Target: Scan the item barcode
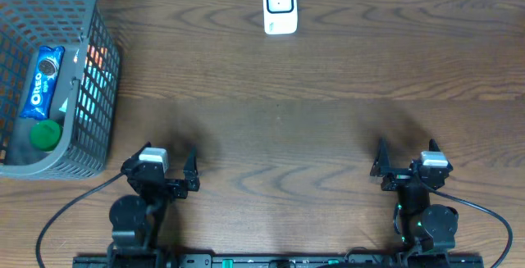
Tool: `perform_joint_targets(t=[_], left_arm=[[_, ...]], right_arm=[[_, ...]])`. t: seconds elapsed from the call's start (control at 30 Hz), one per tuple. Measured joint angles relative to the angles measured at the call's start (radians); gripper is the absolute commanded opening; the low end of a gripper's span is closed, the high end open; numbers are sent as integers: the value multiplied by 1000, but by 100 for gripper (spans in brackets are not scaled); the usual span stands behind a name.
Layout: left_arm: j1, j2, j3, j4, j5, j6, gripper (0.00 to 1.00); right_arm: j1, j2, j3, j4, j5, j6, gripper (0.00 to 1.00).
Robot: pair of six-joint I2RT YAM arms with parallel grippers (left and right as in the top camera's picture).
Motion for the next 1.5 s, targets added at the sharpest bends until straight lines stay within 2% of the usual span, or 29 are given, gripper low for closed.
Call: perform_joint_targets(t=[0.17,0.37,0.47,0.6,0.7,0.77,1.0,1.1,1.17,1.33,1.5], left_arm=[[0,214,255,-200,-19,-40,98],[0,603,760,-526,-4,-71,98],[0,741,970,-619,15,-77,98],[0,847,1094,-687,57,-78,98],[9,927,1192,-816,71,-77,98],[45,1006,1347,-945,68,-77,97],[328,1351,2169,-1377,38,-22,98],[468,1481,2402,-1432,34,2,98],[550,1542,2457,-1432,23,5,98],[716,1686,2467,-1432,-8,27,98],[753,1776,2467,-1432,-9,129,98]], right_arm=[[0,1,0,1,0,0,99],[0,1,0,0,0,0,99],[0,1,0,-1,0,0,99],[0,1,0,0,0,0,99],[0,1,0,0,0,0,99],[0,1,0,1,0,0,99],[0,2,0,0,-1,0,99],[0,2,0,1,0,-1,99],[0,2,0,0,0,-1,99],[0,2,0,0,0,-1,99],[0,2,0,0,0,-2,99]])
